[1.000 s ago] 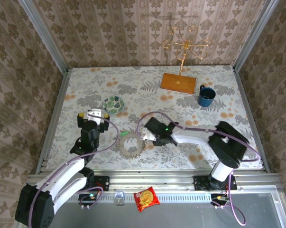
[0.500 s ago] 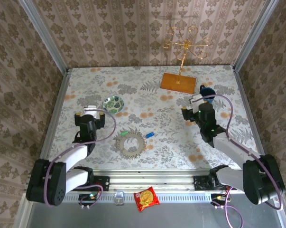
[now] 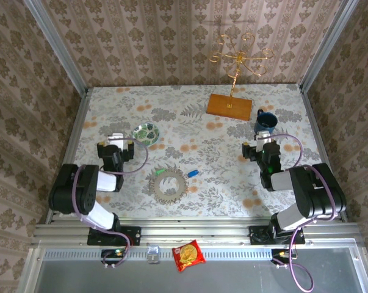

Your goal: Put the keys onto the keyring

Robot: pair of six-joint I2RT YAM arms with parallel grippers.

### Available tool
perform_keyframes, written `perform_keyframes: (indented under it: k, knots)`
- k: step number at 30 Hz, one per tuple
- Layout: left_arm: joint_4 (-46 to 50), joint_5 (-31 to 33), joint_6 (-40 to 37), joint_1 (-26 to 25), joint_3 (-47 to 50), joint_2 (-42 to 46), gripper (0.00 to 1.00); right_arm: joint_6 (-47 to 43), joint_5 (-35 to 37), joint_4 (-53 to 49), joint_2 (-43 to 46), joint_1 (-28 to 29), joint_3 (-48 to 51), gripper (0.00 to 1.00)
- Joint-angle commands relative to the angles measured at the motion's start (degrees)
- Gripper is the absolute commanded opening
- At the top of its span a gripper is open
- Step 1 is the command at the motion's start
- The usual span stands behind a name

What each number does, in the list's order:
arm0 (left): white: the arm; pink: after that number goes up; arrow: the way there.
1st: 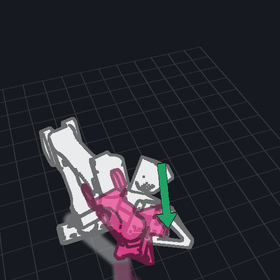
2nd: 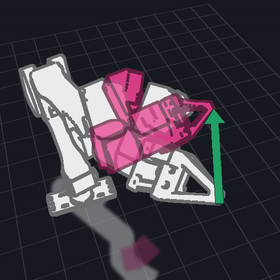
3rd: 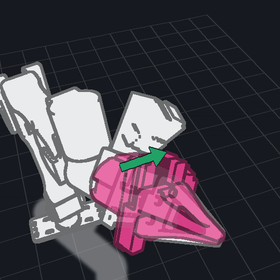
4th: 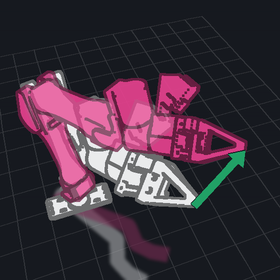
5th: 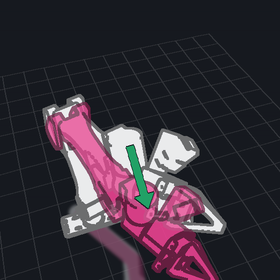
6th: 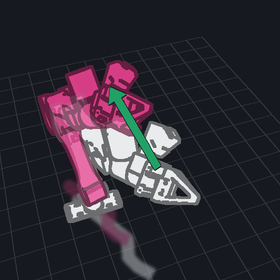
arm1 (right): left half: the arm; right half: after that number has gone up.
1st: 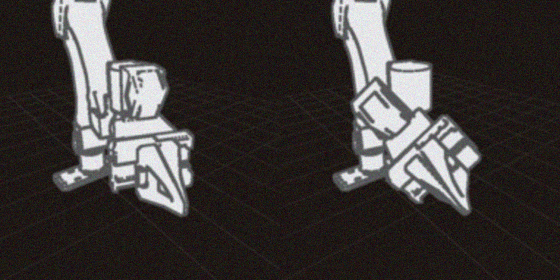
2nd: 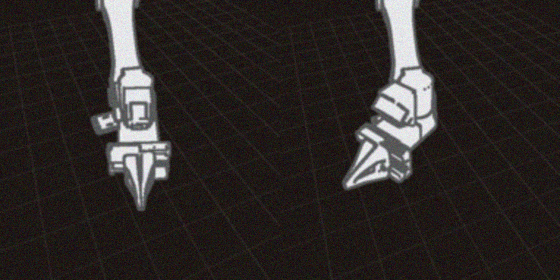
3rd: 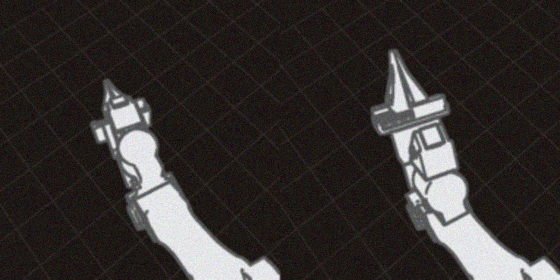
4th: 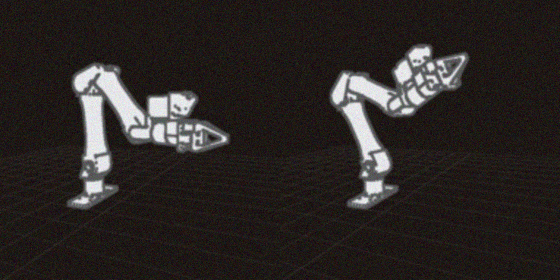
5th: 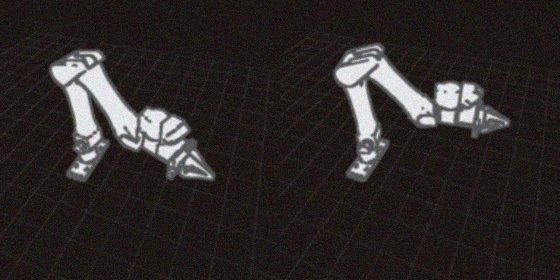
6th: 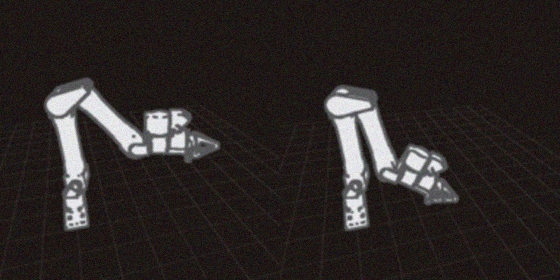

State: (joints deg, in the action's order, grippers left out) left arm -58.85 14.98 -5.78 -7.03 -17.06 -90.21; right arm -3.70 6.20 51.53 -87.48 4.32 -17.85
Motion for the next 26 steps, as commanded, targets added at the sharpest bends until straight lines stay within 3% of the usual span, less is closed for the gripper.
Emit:
perform_keyframes:
  k: [1,4,6,13,19,26]
  knots:
    - [-4.8,0.3,0.6,0.5,-0.2,0.3,1.0,3.0,-2.5,0.0,-0.2,-1.4,-4.1,0.87]
    - [-1.6,1.8,0.9,0.4,-2.0,0.3,1.0,5.0,-2.0,-2.5,-0.4,-2.8,-5.6,0.89]
    - [-2.5,2.0,0.4,0.5,-1.9,0.0,1.0,5.2,-2.1,-3.0,-0.1,-2.9,-5.7,1.0]
    - [-1.5,1.6,0.5,0.7,-2.5,0.0,1.0,5.2,-2.1,-3.1,-0.2,-2.9,-5.7,1.0]
    - [4.9,-6.4,2.8,4.6,-5.0,0.7,1.0,5.1,-2.1,-3.2,-0.3,-2.9,-5.7,1.0]
    - [4.4,-7.1,2.6,4.7,-4.7,0.8,1.0,5.2,-2.1,-3.2,-0.3,-2.9,-5.8,1.0]
